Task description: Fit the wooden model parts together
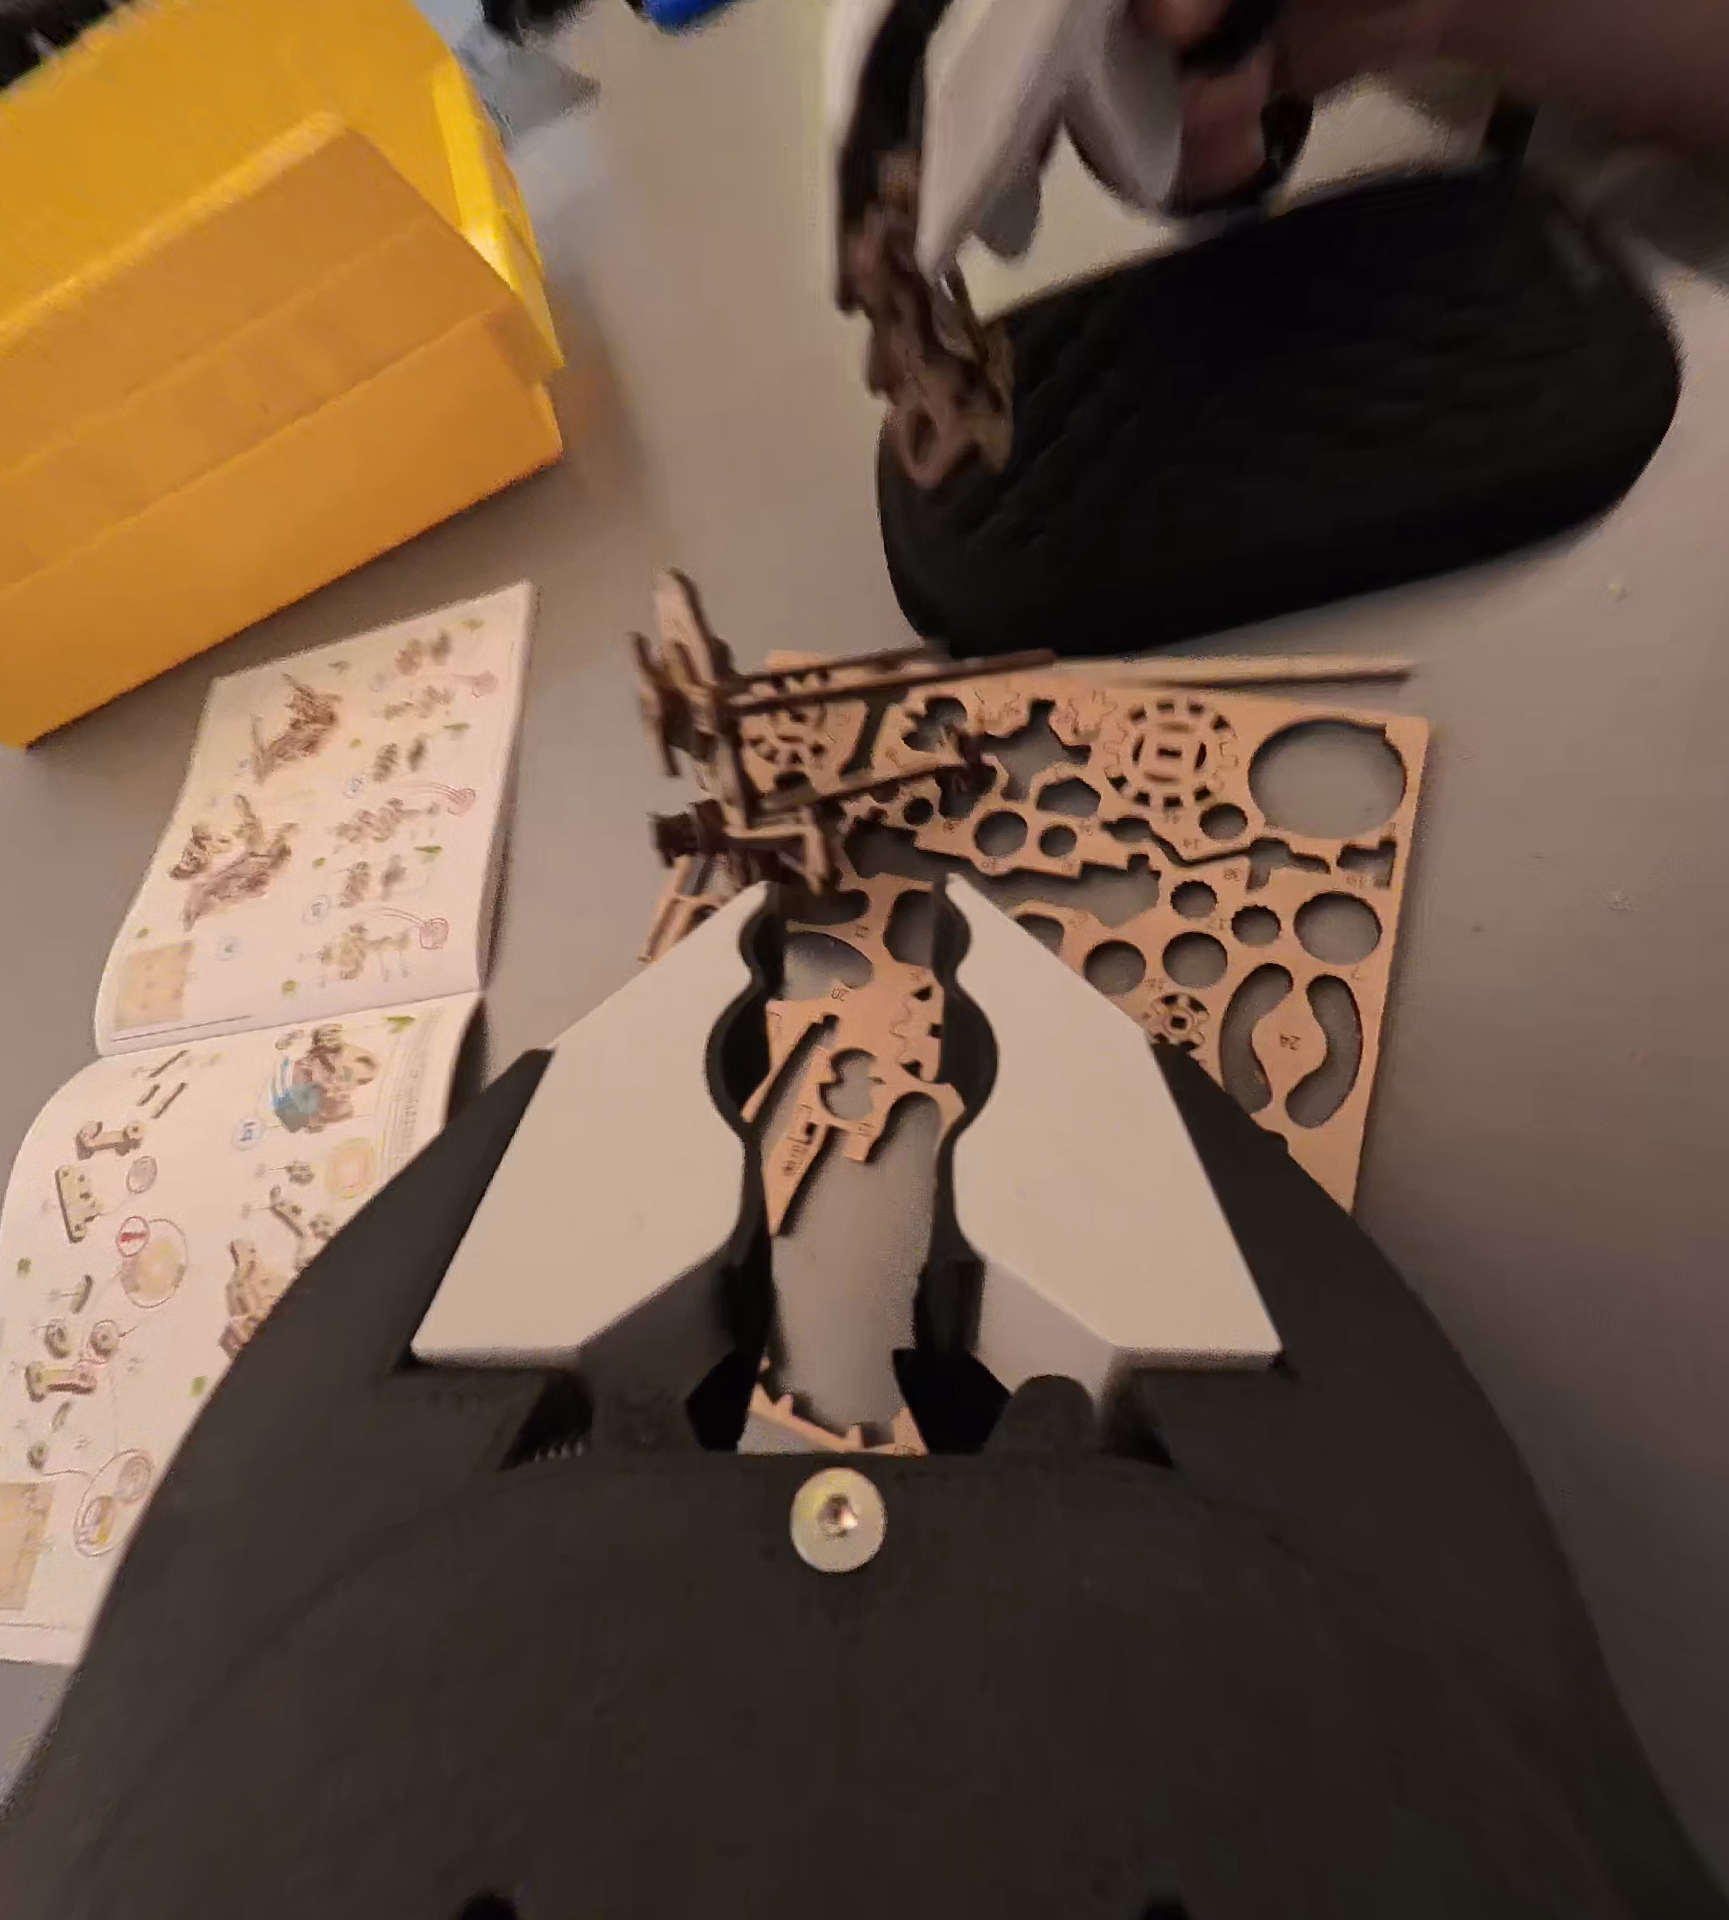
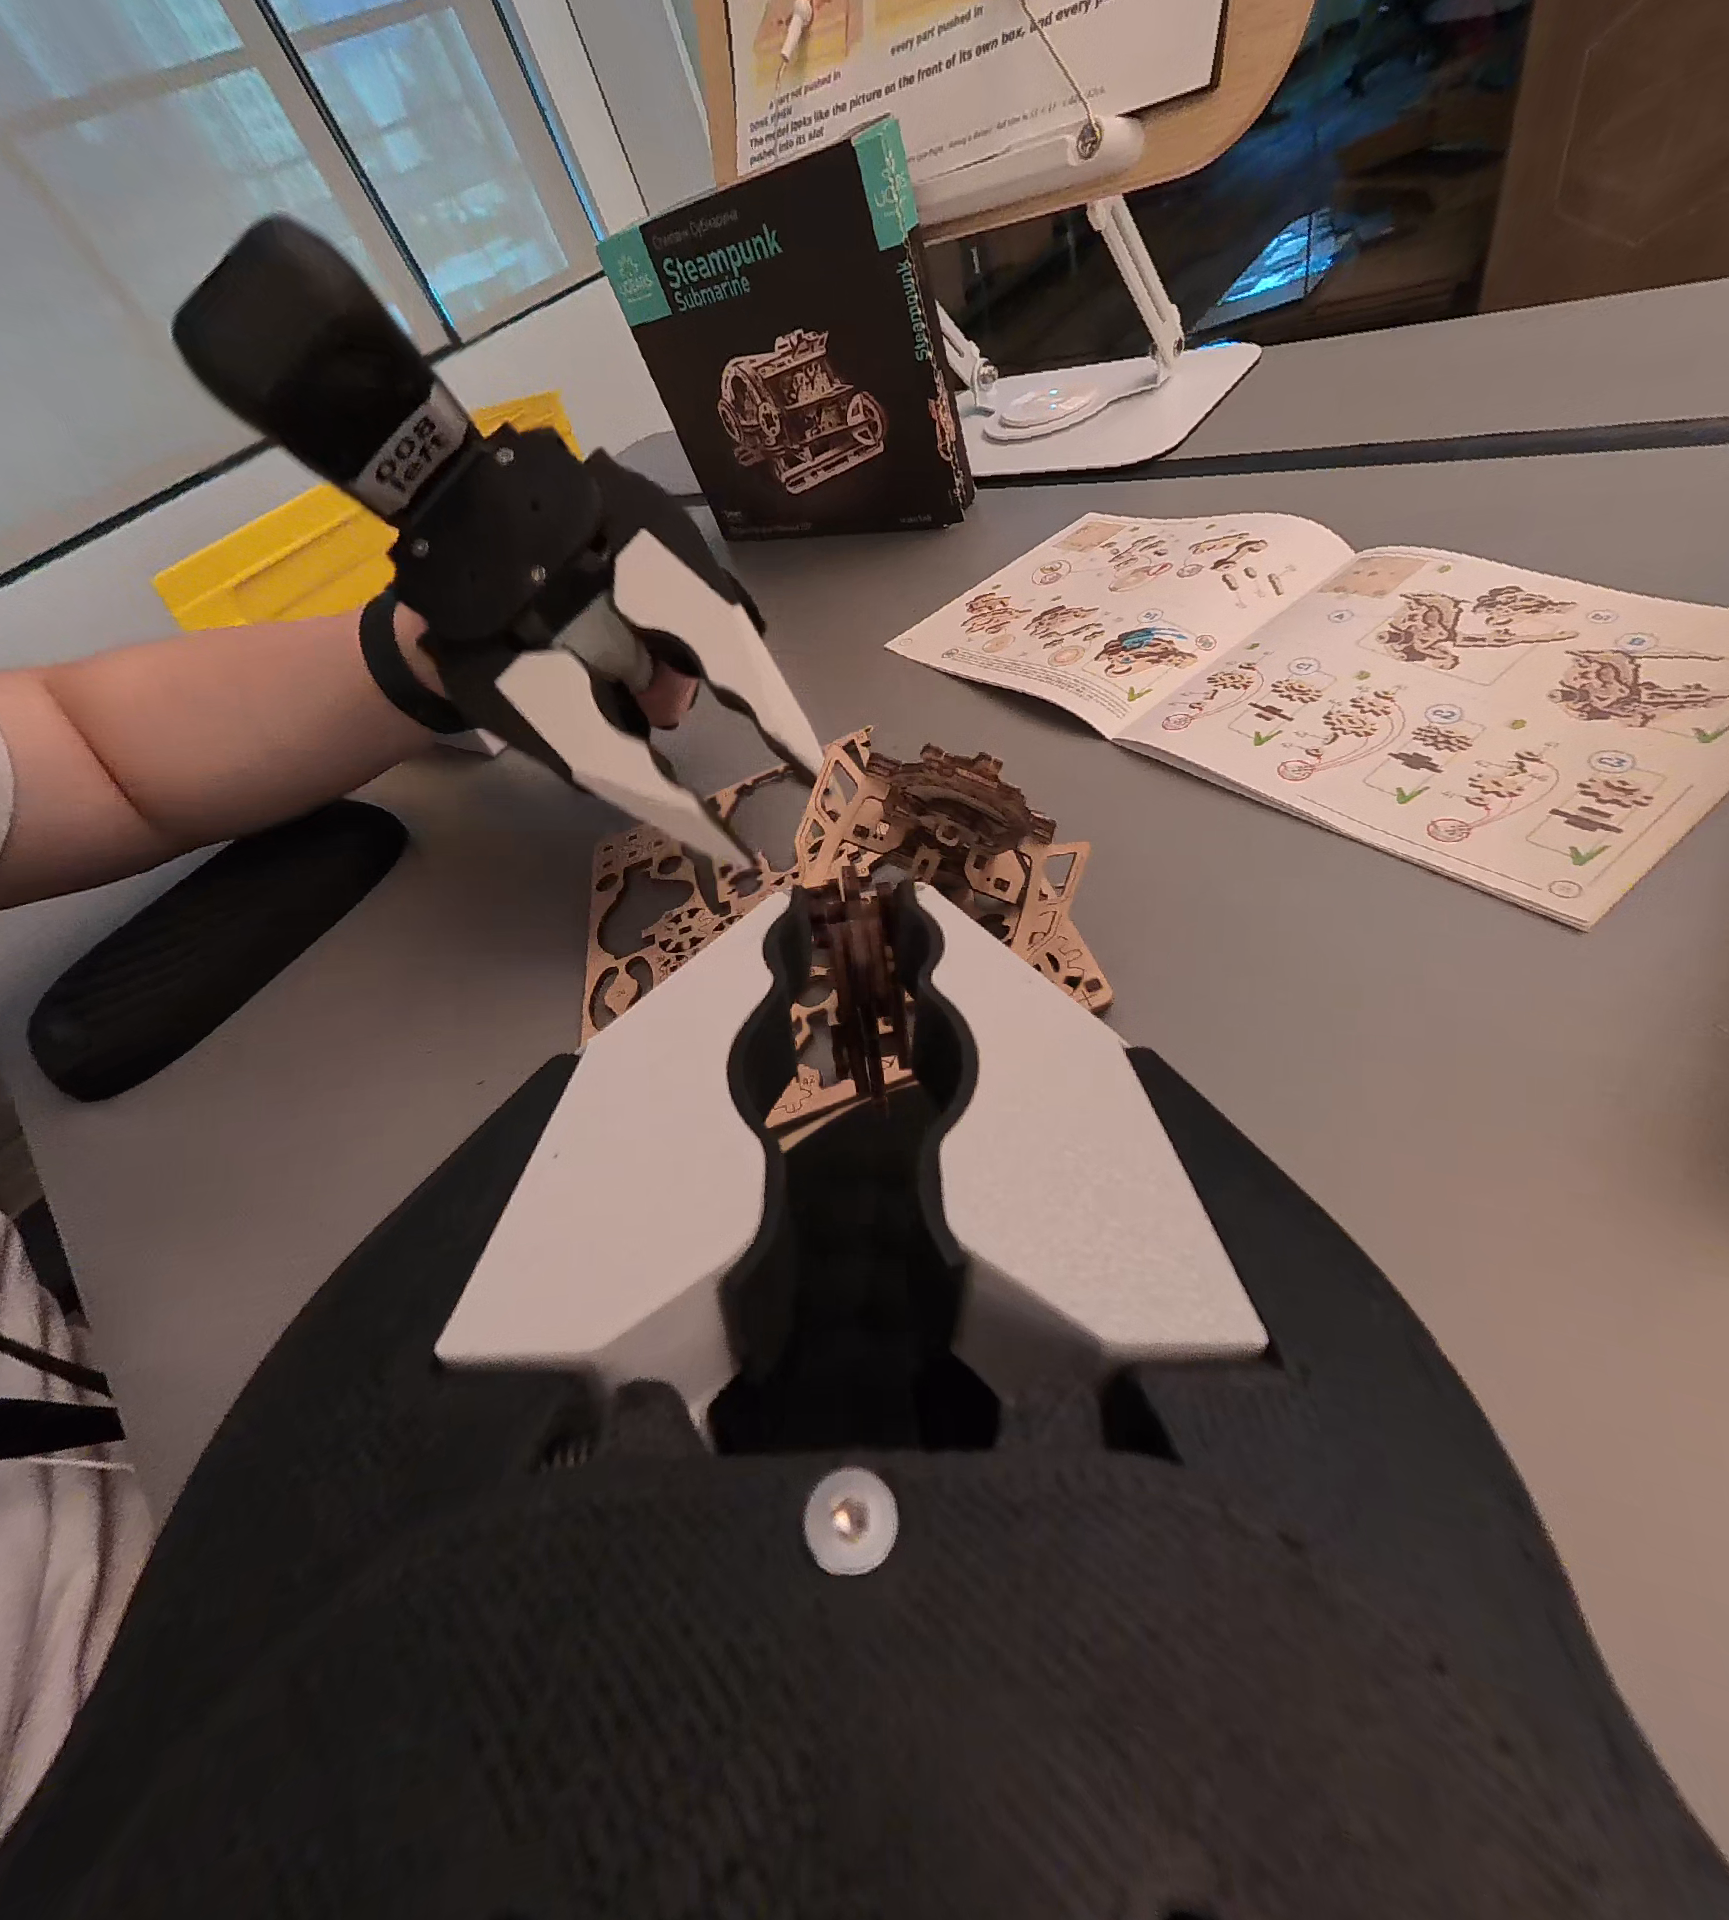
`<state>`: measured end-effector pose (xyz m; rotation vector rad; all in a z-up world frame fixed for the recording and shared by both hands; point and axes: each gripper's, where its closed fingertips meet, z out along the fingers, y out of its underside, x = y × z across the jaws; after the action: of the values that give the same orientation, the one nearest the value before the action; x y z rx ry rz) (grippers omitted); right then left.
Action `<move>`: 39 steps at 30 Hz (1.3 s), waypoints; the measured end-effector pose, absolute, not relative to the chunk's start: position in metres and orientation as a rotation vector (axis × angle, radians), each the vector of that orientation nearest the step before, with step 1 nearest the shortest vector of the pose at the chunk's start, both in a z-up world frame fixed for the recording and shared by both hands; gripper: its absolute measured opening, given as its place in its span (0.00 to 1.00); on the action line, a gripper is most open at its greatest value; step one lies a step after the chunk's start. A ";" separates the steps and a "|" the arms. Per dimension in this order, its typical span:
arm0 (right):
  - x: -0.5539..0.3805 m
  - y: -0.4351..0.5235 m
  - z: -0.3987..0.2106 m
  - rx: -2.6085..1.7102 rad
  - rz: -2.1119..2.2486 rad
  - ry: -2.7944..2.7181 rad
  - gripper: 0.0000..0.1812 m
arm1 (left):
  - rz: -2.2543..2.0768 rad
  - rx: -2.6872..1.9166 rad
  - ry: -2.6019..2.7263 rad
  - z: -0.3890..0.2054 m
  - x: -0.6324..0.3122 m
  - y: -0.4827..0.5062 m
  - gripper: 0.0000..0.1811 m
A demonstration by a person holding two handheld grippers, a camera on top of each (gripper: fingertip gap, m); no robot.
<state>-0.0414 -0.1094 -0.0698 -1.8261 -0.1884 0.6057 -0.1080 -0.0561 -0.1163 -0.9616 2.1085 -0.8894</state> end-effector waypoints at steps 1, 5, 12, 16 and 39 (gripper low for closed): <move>-0.041 -0.110 -0.070 -1.822 0.611 -0.187 0.08 | -0.963 -0.976 2.050 -0.104 -0.106 -0.049 0.10; -0.041 -0.109 -0.068 -1.808 0.631 -0.203 0.08 | -1.307 -1.011 2.004 -0.075 -0.086 -0.020 0.07; -0.038 -0.110 -0.072 -1.840 0.601 -0.236 0.08 | -1.571 -1.179 2.466 -0.111 -0.065 -0.020 0.16; -0.033 -0.111 -0.073 -1.834 0.615 -0.236 0.08 | -1.520 -1.195 2.599 -0.127 -0.059 -0.024 0.16; -0.080 -0.066 -0.088 -1.925 1.082 -0.519 0.08 | -1.472 -0.971 2.312 -0.089 -0.106 -0.044 0.06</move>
<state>-0.0796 -0.0663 -0.0880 -1.9249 -0.5192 1.0815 -0.1064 -0.0443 -0.0890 -0.9713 2.3117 -1.4723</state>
